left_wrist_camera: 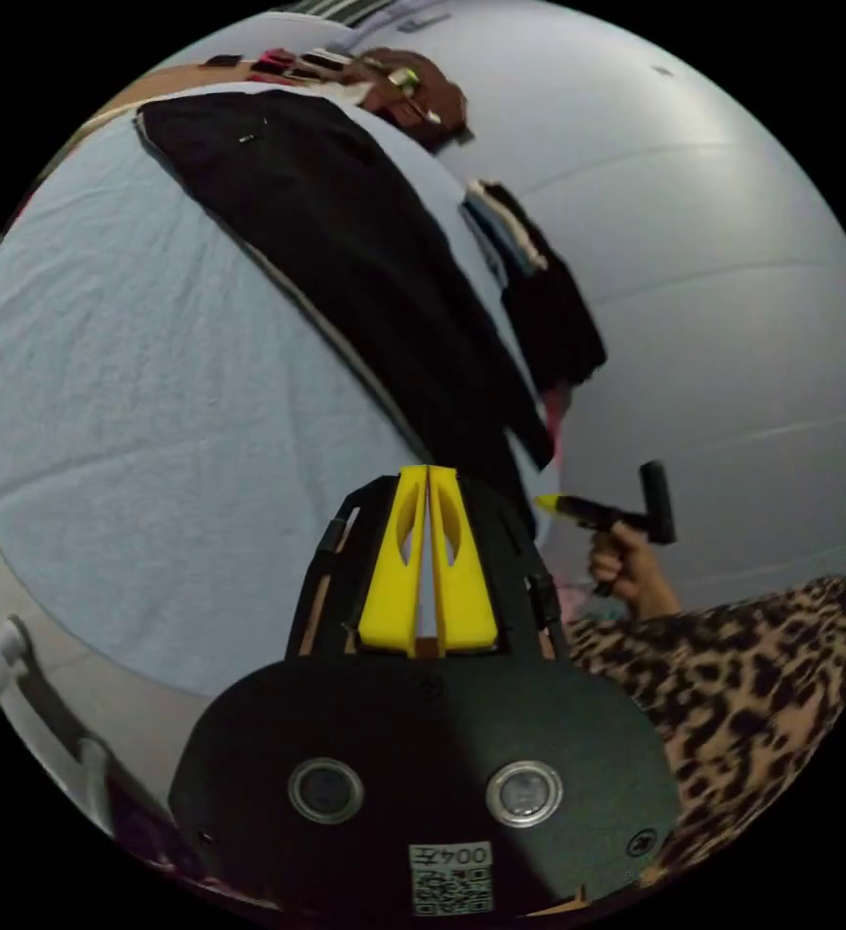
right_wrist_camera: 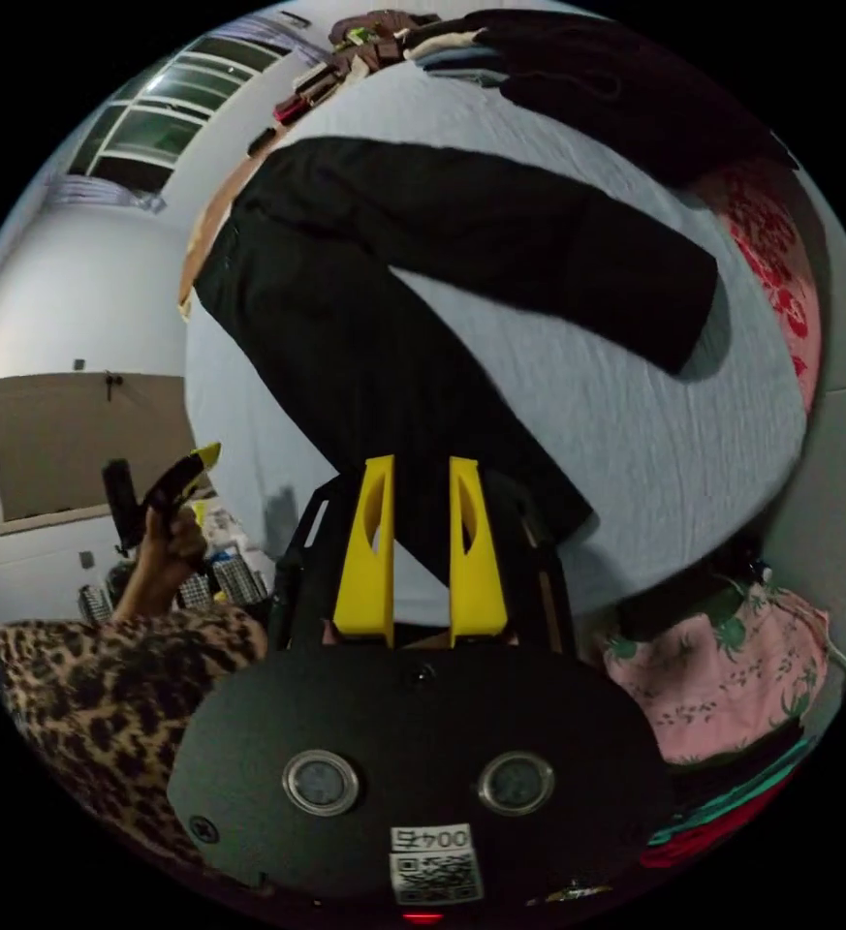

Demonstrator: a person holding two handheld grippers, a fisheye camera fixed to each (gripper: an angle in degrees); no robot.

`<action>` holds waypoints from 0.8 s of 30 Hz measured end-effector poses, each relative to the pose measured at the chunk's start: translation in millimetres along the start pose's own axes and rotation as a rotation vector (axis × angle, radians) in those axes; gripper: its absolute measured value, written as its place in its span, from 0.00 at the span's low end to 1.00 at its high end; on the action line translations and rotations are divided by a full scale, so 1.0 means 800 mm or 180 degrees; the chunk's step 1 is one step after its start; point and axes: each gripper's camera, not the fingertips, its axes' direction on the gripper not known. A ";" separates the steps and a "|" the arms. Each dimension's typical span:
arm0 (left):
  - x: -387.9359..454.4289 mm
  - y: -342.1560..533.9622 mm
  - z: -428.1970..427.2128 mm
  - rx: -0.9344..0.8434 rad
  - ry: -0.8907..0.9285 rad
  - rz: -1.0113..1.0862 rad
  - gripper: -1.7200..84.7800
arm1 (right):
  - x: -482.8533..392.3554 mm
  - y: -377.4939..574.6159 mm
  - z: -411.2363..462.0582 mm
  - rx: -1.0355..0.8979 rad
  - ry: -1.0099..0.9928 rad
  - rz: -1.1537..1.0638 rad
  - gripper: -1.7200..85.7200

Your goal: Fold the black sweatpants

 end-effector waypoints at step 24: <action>0.163 0.132 0.123 0.1289 0.0283 -0.0795 0.02 | 0.075 -0.085 -0.130 -0.0181 -0.0623 -0.0910 0.12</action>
